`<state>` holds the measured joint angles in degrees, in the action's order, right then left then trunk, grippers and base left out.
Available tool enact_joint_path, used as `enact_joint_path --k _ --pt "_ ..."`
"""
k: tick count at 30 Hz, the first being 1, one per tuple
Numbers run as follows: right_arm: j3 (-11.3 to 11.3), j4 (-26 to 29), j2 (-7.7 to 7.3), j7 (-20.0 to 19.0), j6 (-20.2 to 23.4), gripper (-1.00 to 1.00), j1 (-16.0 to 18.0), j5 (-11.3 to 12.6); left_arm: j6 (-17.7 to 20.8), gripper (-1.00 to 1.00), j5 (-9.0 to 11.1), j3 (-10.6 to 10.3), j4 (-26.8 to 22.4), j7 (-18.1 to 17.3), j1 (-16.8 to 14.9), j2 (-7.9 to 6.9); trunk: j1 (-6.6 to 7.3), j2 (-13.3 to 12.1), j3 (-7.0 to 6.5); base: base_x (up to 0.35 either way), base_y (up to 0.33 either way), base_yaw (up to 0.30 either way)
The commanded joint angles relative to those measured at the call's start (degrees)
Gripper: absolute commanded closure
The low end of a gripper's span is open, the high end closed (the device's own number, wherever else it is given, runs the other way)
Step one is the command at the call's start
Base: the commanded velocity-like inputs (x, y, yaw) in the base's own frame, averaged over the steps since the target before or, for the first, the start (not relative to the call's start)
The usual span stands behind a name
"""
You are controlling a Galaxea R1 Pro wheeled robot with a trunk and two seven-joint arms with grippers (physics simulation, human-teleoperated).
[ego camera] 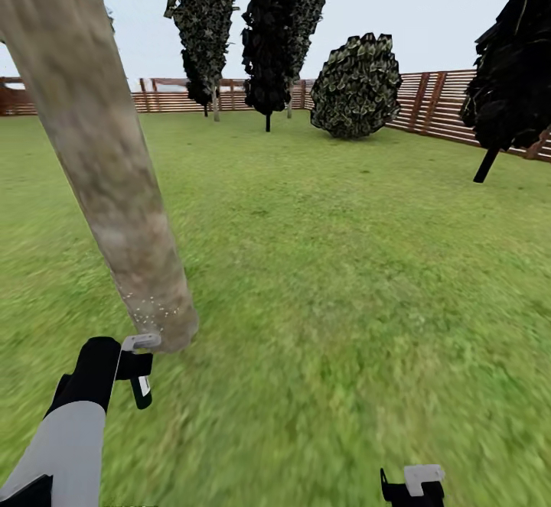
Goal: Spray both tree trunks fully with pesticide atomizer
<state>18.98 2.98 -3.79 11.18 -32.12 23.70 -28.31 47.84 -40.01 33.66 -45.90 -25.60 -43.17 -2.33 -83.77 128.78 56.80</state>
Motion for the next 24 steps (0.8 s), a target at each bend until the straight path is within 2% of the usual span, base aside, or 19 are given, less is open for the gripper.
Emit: enact_joint_path --k 1,8,10,11,14,15,16,19,20,22,24 --pt "0.26 -0.08 0.00 0.34 -0.14 -1.00 0.03 -0.61 0.09 1.00 -0.59 0.18 -0.02 -0.58 -0.07 0.05 0.00 0.02 0.05 0.112 -0.256 0.276" --pt "0.26 -0.08 0.24 0.34 -0.14 -1.00 0.03 -0.61 0.18 1.00 -0.23 0.31 -0.04 -0.58 -0.07 0.13 0.00 0.02 0.05 0.095 -0.217 0.268" --pt "0.26 -0.08 0.22 0.38 -0.14 -1.00 0.05 -0.61 0.20 1.00 0.72 0.16 -0.15 -0.59 -0.09 0.13 0.00 0.02 0.05 0.019 -0.043 0.233" --pt "0.26 -0.08 0.20 0.41 -0.14 -1.00 0.04 -0.61 0.21 1.00 2.15 -0.08 -0.50 -0.72 -0.34 0.14 0.00 0.02 0.05 0.005 -0.011 0.199" --pt "0.26 -0.08 0.20 0.41 -0.14 -1.00 0.03 -0.60 0.34 1.00 3.10 -0.37 -0.79 -1.39 -1.11 0.40 0.00 0.02 0.05 0.002 -0.004 0.102" --pt "0.26 -0.08 0.19 0.40 -0.14 -1.00 0.05 -0.59 0.37 1.00 3.24 -0.89 -0.86 -1.80 -1.71 0.76 0.00 0.02 0.05 0.001 -0.001 0.028" --pt "0.26 -0.08 0.19 0.40 -0.14 -1.00 0.04 -0.56 0.44 1.00 3.30 -2.31 -0.90 -2.26 -2.80 1.25 0.00 0.02 0.05 0.000 -0.001 0.015" --pt "0.32 -0.08 0.19 0.42 -0.14 -1.00 0.03 -0.46 0.92 1.00 3.43 -8.37 -0.93 -2.69 -5.35 2.25 0.00 0.02 0.05 0.000 0.000 0.005" --pt "0.31 -0.08 0.19 0.42 -0.14 -1.00 0.03 -0.41 1.09 1.00 3.56 -9.40 -0.94 -2.74 -6.43 2.38 0.00 0.02 0.05 0.000 0.000 0.001" --pt "0.33 -0.02 0.19 0.43 -0.14 -1.00 0.03 -0.32 1.64 1.00 4.56 -10.11 -0.88 -2.77 -7.83 2.33 0.00 0.02 0.05 0.000 0.000 0.000" --pt "0.35 -0.05 0.14 0.43 -0.14 -1.00 0.04 -0.27 3.55 1.00 6.97 -10.39 -0.97 -2.81 -8.56 0.93 0.00 0.02 0.05 0.000 0.000 0.000"
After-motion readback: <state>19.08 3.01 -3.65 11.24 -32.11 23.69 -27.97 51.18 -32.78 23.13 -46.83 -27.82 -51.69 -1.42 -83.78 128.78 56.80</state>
